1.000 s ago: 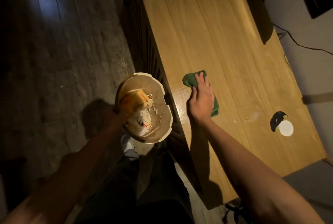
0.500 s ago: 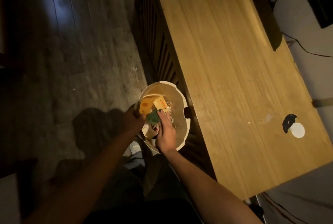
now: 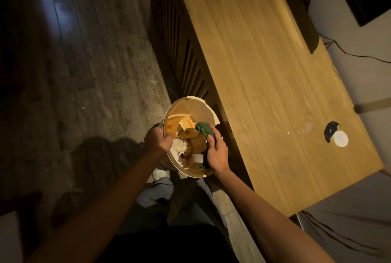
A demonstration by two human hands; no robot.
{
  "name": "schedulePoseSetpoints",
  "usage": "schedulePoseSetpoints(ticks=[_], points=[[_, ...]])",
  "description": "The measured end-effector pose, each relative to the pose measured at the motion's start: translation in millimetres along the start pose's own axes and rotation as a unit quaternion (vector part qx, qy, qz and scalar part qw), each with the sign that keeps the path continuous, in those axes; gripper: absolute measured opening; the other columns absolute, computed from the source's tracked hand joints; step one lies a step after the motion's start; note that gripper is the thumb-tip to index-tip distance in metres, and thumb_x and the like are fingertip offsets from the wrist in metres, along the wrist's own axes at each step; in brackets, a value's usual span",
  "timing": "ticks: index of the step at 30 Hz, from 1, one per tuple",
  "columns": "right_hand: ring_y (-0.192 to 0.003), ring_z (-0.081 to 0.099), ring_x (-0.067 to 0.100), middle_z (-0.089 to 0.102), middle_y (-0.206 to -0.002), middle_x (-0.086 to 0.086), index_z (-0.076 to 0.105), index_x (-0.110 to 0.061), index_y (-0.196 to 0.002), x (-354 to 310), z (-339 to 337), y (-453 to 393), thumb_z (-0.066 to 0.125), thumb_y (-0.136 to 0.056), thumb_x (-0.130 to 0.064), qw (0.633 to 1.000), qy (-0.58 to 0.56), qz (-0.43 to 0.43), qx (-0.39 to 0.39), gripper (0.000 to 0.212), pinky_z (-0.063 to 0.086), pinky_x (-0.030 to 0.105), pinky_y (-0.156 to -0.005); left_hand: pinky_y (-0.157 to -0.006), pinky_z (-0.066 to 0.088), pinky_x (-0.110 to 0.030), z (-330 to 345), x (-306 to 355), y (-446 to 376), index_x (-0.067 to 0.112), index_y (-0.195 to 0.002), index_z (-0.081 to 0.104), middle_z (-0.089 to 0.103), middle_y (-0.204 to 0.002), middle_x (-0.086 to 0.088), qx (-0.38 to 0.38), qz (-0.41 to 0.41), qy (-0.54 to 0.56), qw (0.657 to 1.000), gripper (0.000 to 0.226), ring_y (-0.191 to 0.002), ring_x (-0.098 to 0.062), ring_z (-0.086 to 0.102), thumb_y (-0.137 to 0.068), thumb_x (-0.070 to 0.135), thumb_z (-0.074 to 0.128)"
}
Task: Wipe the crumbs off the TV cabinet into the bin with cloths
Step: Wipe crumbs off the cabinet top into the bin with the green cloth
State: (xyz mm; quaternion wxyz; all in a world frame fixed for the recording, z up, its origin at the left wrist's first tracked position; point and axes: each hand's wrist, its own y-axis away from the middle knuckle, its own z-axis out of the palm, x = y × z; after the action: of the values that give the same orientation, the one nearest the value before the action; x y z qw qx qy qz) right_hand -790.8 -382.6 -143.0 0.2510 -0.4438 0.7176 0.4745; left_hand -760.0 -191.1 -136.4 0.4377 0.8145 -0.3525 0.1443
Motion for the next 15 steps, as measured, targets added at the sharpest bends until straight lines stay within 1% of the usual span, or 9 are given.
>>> schedulePoseSetpoints(ticks=[2,3,5,6,7,9,10,12,15], points=[[-0.131,0.049,0.005,0.056,-0.147,-0.003,0.043,-0.028,-0.154,-0.3,-7.7,1.0,0.040,-0.111,-0.021,1.000,0.000,-0.003,0.007,0.043,0.037,0.018,-0.105,-0.063,0.041,-0.028,4.4,1.4,3.2,0.016,-0.073,0.057,0.066,-0.080,-0.007,-0.010,-0.004,0.019,1.000,0.022,-0.079,-0.028,0.064,-0.087,0.026,0.070],[-0.124,0.050,-0.001,0.056,-0.143,-0.007,0.043,-0.028,-0.153,-0.3,-11.9,1.8,0.040,-0.111,-0.022,1.000,-0.001,-0.005,0.010,0.043,0.038,0.012,-0.101,-0.064,0.042,-0.028,6.6,2.0,4.3,0.016,-0.070,0.054,0.065,-0.077,-0.006,-0.014,-0.006,0.026,1.000,0.025,-0.078,-0.028,0.063,-0.087,0.025,0.070],[-0.112,0.053,-0.010,0.057,-0.135,-0.012,0.044,-0.027,-0.152,-2.5,-20.4,3.9,0.041,-0.111,-0.021,1.000,0.000,-0.013,0.022,0.042,0.039,0.003,-0.093,-0.063,0.043,-0.028,9.6,2.8,6.3,0.017,-0.069,0.054,0.063,-0.075,-0.005,-0.015,-0.009,0.031,0.999,0.026,-0.074,-0.026,0.061,-0.086,0.027,0.071],[-0.114,0.054,-0.009,0.057,-0.135,-0.012,0.045,-0.024,-0.152,-4.3,-25.3,4.9,0.041,-0.111,-0.019,0.999,-0.002,-0.019,0.029,0.042,0.042,0.006,-0.097,-0.060,0.043,-0.028,10.4,2.9,7.5,0.018,-0.069,0.053,0.062,-0.073,-0.003,-0.013,-0.008,0.033,0.999,0.027,-0.072,-0.025,0.060,-0.086,0.028,0.071],[-0.120,0.054,-0.004,0.057,-0.139,-0.009,0.046,-0.021,-0.151,-6.4,-30.6,5.8,0.042,-0.110,-0.017,0.999,-0.008,-0.027,0.036,0.041,0.044,0.015,-0.104,-0.058,0.044,-0.027,10.7,2.7,8.7,0.019,-0.068,0.052,0.060,-0.071,-0.002,-0.011,-0.011,0.036,0.999,0.029,-0.071,-0.025,0.060,-0.086,0.029,0.072],[-0.135,0.052,0.012,0.057,-0.146,0.001,0.048,-0.015,-0.151,-10.7,-43.1,7.3,0.043,-0.110,-0.013,0.997,-0.023,-0.044,0.056,0.041,0.042,0.030,-0.114,-0.061,0.052,-0.030,11.9,2.5,11.1,0.020,-0.069,0.050,0.062,-0.072,-0.003,-0.010,-0.023,0.036,0.999,0.029,-0.071,-0.026,0.064,-0.086,0.032,0.071],[-0.137,0.050,0.016,0.057,-0.148,0.003,0.049,-0.013,-0.150,-12.8,-50.5,6.7,0.043,-0.110,-0.012,0.996,-0.030,-0.049,0.066,0.041,0.040,0.032,-0.116,-0.063,0.055,-0.032,13.0,2.4,12.2,0.020,-0.071,0.052,0.064,-0.075,-0.005,-0.006,-0.027,0.030,0.999,0.029,-0.074,-0.028,0.066,-0.086,0.034,0.071],[-0.139,0.050,0.017,0.056,-0.149,0.004,0.049,-0.013,-0.150,-17.5,-68.5,3.8,0.043,-0.109,-0.012,0.994,-0.038,-0.055,0.087,0.041,0.038,0.030,-0.116,-0.058,0.049,-0.029,16.3,3.1,15.5,0.017,-0.074,0.056,0.065,-0.079,-0.007,0.013,-0.023,0.020,0.999,0.025,-0.080,-0.032,0.068,-0.087,0.033,0.071],[-0.140,0.048,0.017,0.055,-0.150,0.005,0.049,-0.012,-0.151,-22.4,-104.0,-5.8,0.043,-0.109,-0.012,0.987,-0.064,-0.055,0.135,0.042,0.037,0.037,-0.120,-0.067,0.047,-0.032,24.9,5.9,23.1,0.007,-0.097,0.065,0.066,-0.093,-0.012,0.041,-0.027,0.008,0.999,0.025,-0.086,-0.029,0.064,-0.090,0.030,0.070]])
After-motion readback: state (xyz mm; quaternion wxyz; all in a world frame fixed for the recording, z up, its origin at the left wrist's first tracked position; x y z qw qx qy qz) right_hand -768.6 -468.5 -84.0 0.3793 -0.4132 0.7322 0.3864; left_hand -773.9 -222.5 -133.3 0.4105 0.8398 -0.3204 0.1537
